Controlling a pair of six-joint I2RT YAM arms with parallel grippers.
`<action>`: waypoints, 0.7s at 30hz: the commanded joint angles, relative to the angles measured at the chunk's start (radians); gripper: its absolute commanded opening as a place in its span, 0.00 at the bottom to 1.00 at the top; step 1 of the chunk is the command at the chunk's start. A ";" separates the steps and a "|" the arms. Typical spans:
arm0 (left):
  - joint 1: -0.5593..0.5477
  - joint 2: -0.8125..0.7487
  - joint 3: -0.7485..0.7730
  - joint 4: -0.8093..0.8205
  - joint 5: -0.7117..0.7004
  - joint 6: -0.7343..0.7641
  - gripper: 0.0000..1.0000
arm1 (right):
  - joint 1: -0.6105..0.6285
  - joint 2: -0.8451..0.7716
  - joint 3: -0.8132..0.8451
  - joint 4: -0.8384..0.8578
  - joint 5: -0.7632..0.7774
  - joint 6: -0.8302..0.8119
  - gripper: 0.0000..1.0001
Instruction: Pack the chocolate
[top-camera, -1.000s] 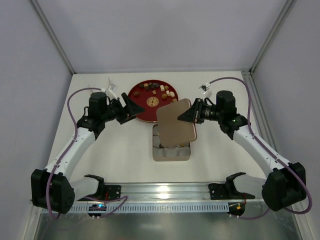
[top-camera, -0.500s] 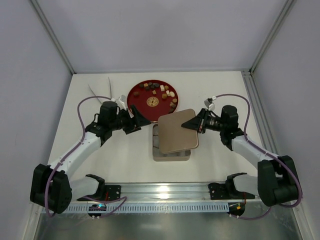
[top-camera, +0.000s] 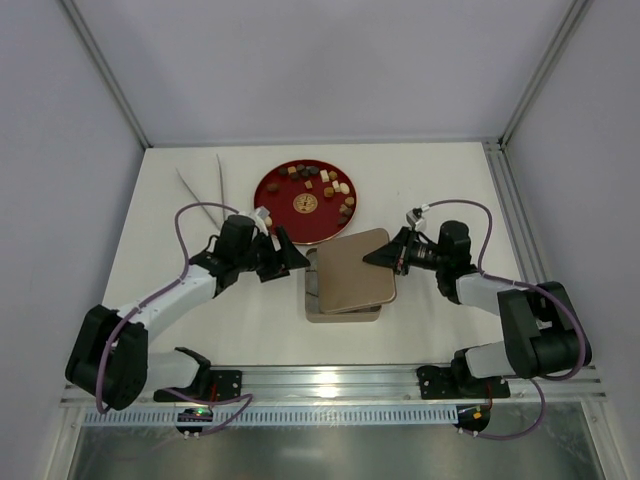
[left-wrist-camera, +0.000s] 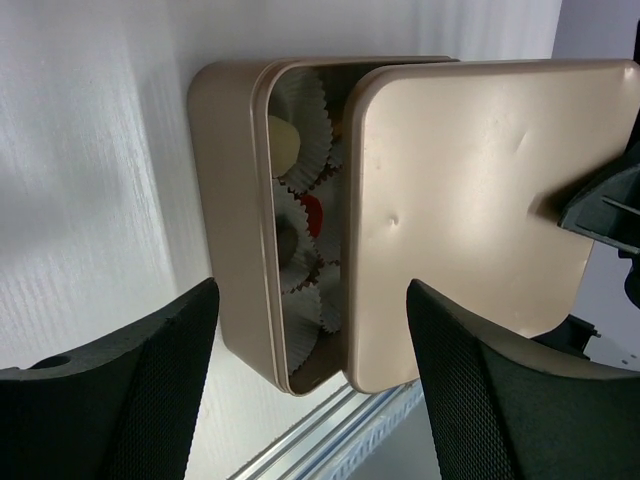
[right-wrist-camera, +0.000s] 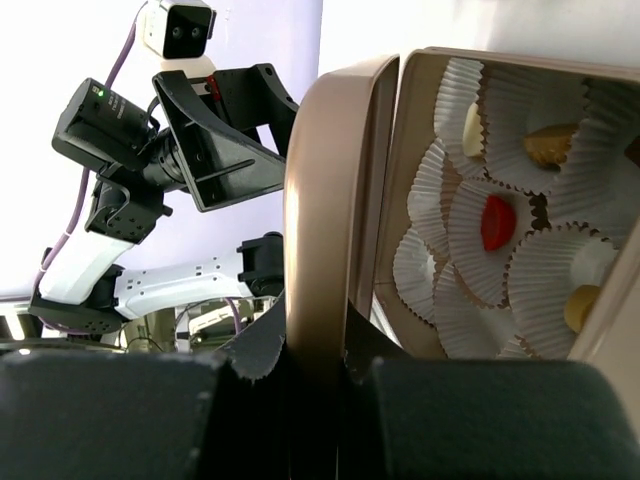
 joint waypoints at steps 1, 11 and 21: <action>-0.011 0.018 -0.014 0.073 -0.022 -0.003 0.74 | -0.010 0.027 -0.010 0.144 -0.030 0.015 0.04; -0.034 0.056 -0.025 0.099 -0.037 -0.005 0.72 | -0.022 0.093 -0.006 0.123 -0.034 -0.039 0.07; -0.045 0.103 -0.031 0.090 -0.058 0.011 0.68 | -0.031 0.094 0.007 0.017 -0.013 -0.109 0.17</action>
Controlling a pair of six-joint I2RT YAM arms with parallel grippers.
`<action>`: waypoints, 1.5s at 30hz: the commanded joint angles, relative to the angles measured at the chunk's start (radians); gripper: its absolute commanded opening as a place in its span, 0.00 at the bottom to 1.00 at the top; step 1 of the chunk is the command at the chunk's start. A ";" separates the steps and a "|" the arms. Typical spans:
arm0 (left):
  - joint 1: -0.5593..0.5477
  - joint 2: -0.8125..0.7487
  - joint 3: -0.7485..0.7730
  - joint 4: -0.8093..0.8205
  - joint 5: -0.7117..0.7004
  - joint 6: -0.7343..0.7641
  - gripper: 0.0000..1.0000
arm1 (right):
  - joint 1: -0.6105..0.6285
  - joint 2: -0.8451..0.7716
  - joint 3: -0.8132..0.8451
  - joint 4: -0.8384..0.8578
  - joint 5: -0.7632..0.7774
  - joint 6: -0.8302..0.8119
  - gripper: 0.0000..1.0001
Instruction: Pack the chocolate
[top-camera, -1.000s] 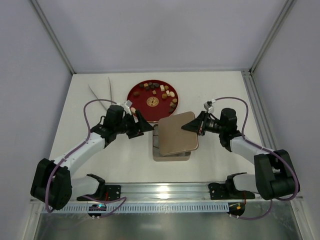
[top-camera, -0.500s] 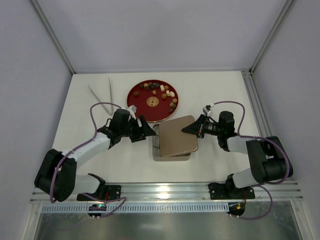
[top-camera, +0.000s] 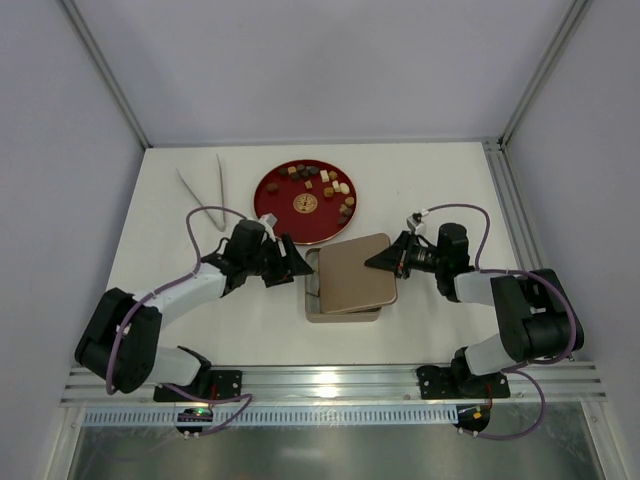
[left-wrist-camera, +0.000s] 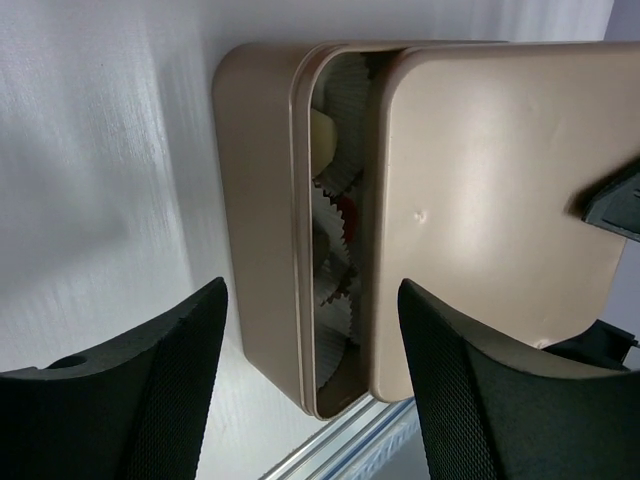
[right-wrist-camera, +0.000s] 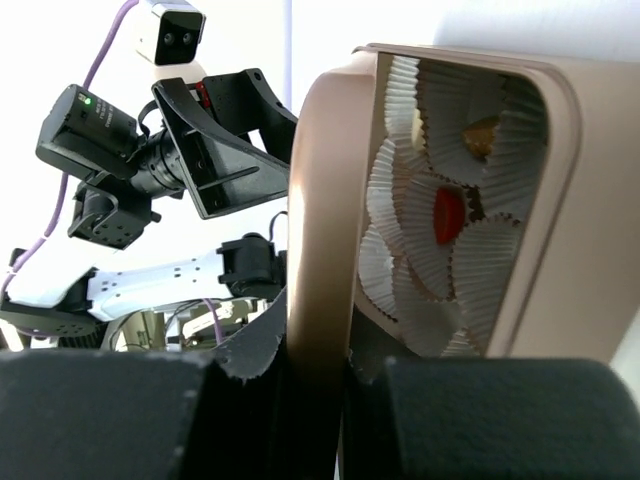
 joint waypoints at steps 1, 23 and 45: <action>-0.011 0.026 -0.007 0.027 -0.027 0.016 0.68 | -0.005 -0.008 0.022 -0.029 0.008 -0.076 0.19; -0.025 0.074 -0.006 0.027 -0.055 0.036 0.61 | -0.023 -0.083 0.059 -0.316 0.071 -0.261 0.38; -0.025 0.097 0.010 0.027 -0.044 0.045 0.61 | -0.069 -0.171 0.087 -0.630 0.175 -0.435 0.46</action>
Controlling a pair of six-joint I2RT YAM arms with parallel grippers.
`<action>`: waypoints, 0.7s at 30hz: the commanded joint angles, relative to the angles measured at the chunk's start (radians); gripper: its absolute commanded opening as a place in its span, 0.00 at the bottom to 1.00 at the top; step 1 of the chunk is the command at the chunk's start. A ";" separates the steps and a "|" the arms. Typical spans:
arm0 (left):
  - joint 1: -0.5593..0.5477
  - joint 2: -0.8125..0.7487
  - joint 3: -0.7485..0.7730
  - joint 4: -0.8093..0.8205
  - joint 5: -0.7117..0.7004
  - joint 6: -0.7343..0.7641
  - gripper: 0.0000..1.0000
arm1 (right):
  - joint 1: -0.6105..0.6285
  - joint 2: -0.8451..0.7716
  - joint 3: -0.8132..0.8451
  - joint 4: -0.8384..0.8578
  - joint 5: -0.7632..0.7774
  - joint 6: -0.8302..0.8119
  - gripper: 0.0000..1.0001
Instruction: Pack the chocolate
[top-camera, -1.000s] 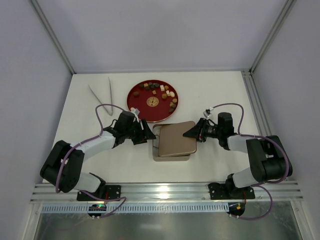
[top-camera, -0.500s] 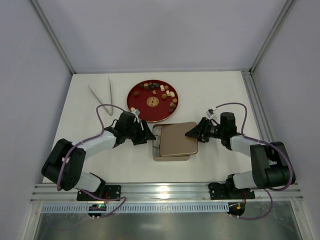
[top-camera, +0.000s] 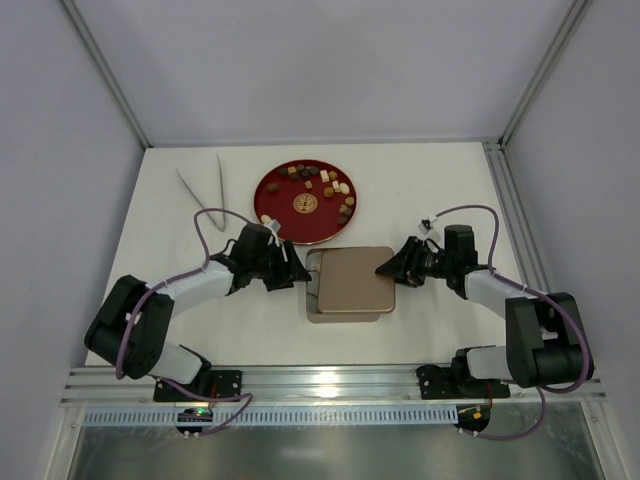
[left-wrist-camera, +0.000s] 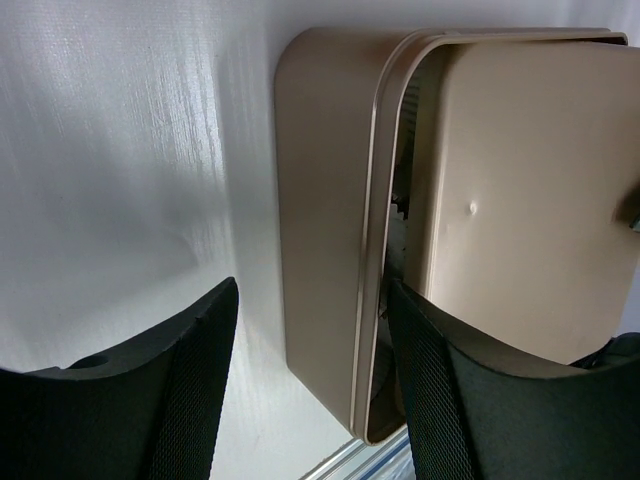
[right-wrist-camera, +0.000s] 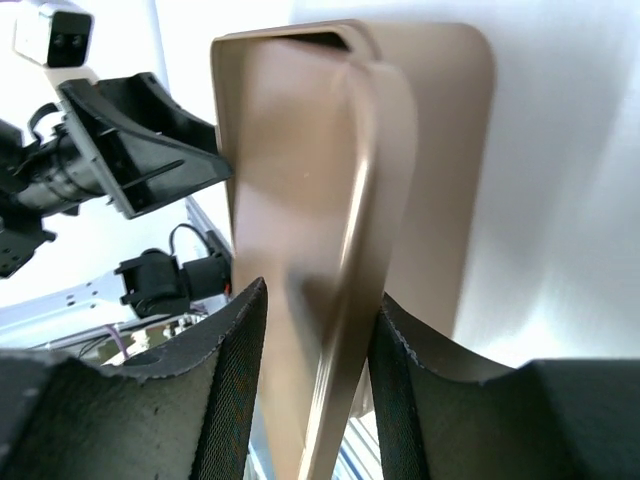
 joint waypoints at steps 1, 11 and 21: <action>-0.004 0.006 0.012 0.027 -0.004 0.015 0.60 | -0.008 -0.025 0.033 -0.073 0.055 -0.067 0.46; -0.004 0.011 0.015 0.026 0.001 0.020 0.61 | -0.013 -0.052 0.049 -0.173 0.135 -0.128 0.46; -0.004 0.014 0.015 0.026 0.002 0.020 0.60 | -0.013 -0.058 0.088 -0.216 0.173 -0.135 0.46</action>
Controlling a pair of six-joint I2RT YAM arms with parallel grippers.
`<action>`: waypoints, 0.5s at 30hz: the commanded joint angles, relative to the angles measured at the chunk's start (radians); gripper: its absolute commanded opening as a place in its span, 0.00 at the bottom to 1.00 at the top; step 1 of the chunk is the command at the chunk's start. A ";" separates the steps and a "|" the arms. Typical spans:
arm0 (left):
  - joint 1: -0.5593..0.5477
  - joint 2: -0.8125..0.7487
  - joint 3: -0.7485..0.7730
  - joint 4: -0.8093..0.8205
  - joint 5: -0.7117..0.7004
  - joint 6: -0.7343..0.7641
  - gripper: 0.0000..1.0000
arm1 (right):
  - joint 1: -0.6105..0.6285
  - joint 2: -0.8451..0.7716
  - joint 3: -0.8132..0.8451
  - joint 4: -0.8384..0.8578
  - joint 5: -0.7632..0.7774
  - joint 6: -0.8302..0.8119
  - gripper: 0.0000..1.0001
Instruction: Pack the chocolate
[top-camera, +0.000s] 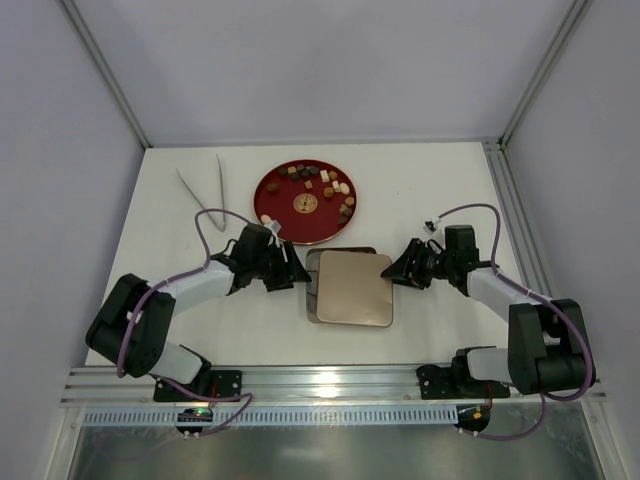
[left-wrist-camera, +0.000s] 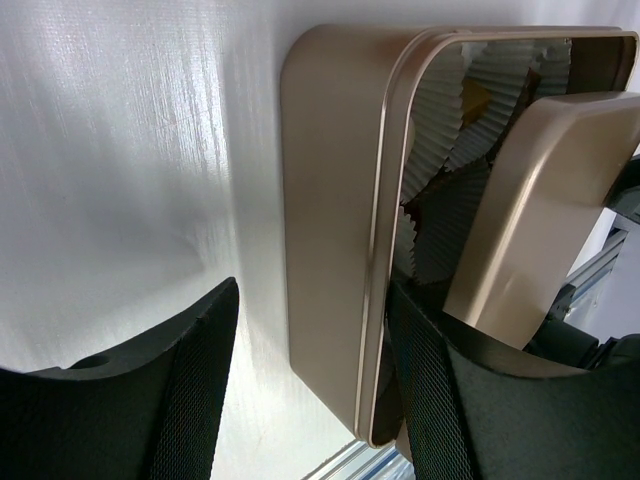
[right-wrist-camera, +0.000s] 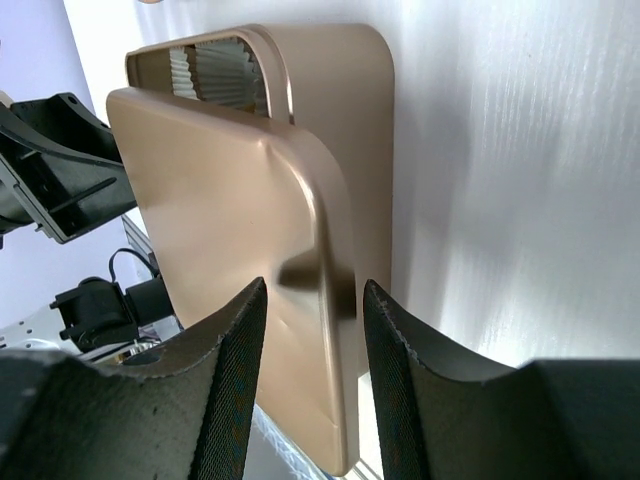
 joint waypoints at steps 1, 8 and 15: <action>-0.006 0.004 0.015 0.028 0.003 0.019 0.60 | -0.005 -0.021 0.054 -0.009 0.022 -0.011 0.46; -0.004 0.003 0.022 0.026 0.013 0.019 0.60 | 0.001 0.043 0.109 -0.038 0.055 0.002 0.45; -0.004 0.012 0.030 0.028 0.025 0.019 0.60 | 0.013 0.071 0.140 -0.047 0.094 0.011 0.45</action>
